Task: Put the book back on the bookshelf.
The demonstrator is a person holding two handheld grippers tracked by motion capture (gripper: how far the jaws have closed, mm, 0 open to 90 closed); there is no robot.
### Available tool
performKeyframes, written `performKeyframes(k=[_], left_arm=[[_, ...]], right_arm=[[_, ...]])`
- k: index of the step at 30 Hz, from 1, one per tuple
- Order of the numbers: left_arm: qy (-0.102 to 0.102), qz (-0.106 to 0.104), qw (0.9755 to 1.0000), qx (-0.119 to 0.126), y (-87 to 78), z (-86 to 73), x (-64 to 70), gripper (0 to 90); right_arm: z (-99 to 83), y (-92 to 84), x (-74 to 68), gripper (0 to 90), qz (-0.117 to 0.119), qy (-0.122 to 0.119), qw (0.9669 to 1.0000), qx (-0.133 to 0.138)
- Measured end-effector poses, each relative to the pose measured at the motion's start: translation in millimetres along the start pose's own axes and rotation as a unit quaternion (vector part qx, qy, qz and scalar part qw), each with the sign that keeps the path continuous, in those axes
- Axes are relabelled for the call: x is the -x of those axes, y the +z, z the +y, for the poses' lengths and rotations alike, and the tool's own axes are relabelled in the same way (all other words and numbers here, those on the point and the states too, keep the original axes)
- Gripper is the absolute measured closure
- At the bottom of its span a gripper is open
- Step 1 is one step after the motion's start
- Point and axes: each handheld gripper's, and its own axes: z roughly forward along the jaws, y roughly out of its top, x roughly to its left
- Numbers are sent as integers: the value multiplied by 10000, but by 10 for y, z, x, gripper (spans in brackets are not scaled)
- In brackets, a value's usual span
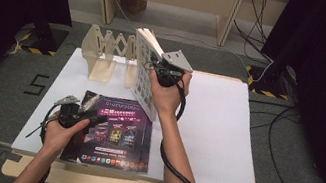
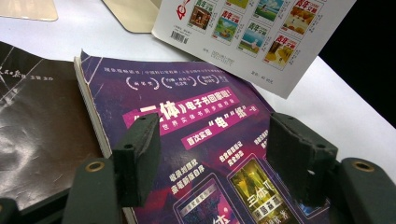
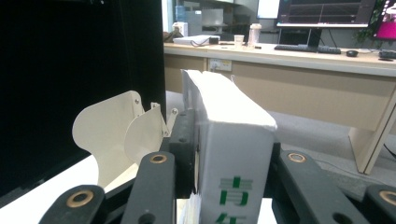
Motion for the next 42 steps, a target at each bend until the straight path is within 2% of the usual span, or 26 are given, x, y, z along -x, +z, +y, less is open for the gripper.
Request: performKeyframes(k=[3,7,10,13,15,18,22,25,29,34,42], left_arm=[[7,11,10000,2,1,0,5,348],[13,27,10000,-3,-3,0,0,348],[19,26,10000,-3,-5,0,-2,348],[20,22,10000,-11,-5,0,-1,348],[14,20,10000,-14,-1,-1,-2,348],[29,21,10000,-35,4,-4,-6,348],[-10,17,10000,-28,3,-4,-14,347],[-32,24,10000,-23,-4,-2,-25,347],[-19,35,10000,-19,-11,-2,-45,347],[-34,25,10000,-8,-18,-1,-51,347],[-36,33,10000,-2,-22,0,-50,347]], right_arm=[[18,22,2,699,87,1,9999,-68],[19,57,-12,708,-6,-139,9999,-95],[22,86,-8,709,46,-123,9994,-320],[47,102,-1,726,44,-97,9987,-489],[82,105,5,737,99,93,9980,-619],[116,121,1,743,139,152,9973,-704],[163,142,-20,744,228,295,9971,-659],[203,168,-69,745,279,281,9976,-572],[244,211,-118,746,348,443,9971,-512],[309,277,-135,746,359,442,9976,-388],[371,442,-66,745,279,518,9977,-345]])
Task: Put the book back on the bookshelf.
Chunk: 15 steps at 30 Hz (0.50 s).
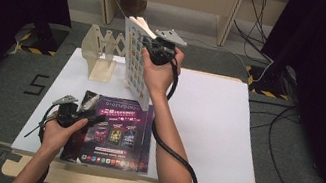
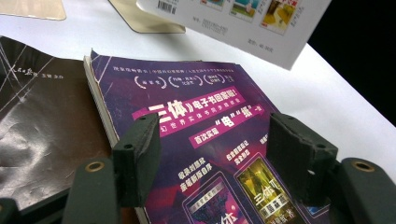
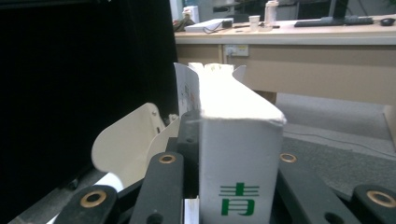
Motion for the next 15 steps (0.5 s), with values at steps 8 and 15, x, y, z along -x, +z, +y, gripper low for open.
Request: performKeyframes(k=[8,15], left_arm=[[-4,-8,10000,-16,21,-11,4,347],[-2,-2,10000,-21,16,-13,0,347]], right_arm=[[-13,114,29,746,-194,12,9998,54],[-16,226,46,745,-213,48,9998,-8]])
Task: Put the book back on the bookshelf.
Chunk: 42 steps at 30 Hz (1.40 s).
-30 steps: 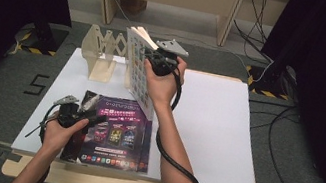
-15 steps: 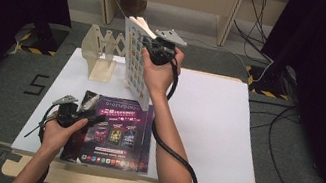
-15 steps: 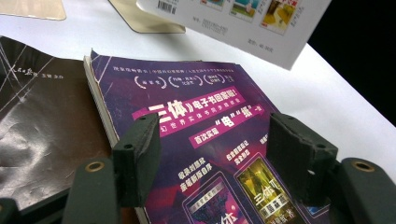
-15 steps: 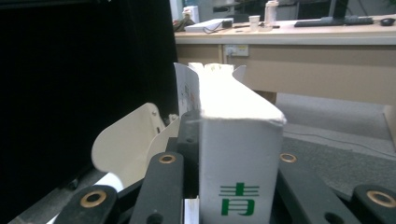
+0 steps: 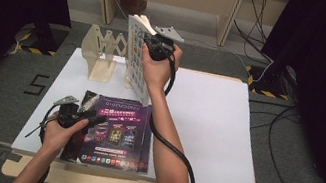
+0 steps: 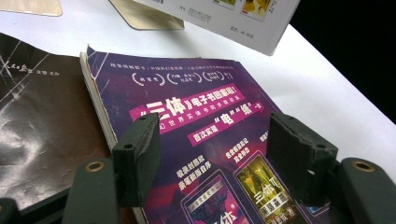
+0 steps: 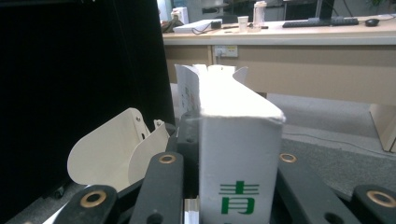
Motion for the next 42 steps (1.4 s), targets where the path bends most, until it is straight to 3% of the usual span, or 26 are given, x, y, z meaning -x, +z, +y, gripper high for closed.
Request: performKeyframes(k=[12,17,30,42], left_arm=[[-24,12,10000,-22,1,-11,-28,347],[-41,20,10000,-6,7,-17,-36,347],[-20,-10,10000,-33,13,-21,-18,347],[-2,-19,10000,-64,35,-35,5,347]], right_arm=[[-16,215,-7,745,-122,-49,9999,77],[-120,309,-40,744,-113,-122,9997,184],[-261,252,-85,735,-289,-496,9983,26],[-262,142,4,718,-138,-316,9993,-158]])
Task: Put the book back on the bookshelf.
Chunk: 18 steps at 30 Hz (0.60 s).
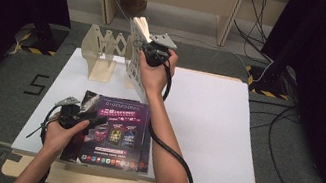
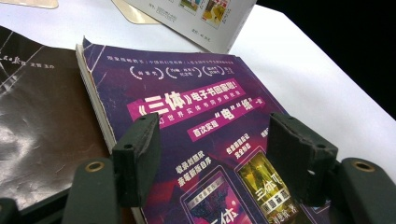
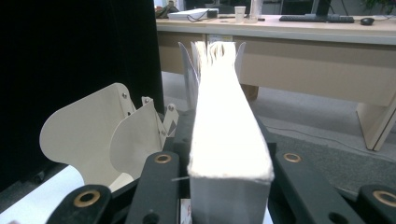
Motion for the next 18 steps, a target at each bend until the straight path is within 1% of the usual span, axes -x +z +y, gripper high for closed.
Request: performKeyframes(k=[5,6,12,14,15,18], left_arm=[[-2,9,10000,-6,-9,4,-4,346],[1,3,10000,7,-8,5,-6,346],[-15,1,10000,14,-10,6,-8,346],[-13,1,10000,10,-13,7,-11,346],[-10,2,10000,10,-14,8,-11,346],[-13,0,10000,14,-13,8,-12,346]], right_arm=[[26,-3,27,699,48,34,10000,-42],[44,8,32,688,87,87,9999,-49],[95,43,23,670,90,43,9999,-59],[100,54,17,667,82,58,9999,-65],[112,78,17,661,32,-3,10000,-93],[120,103,11,654,-10,-17,9999,-152]])
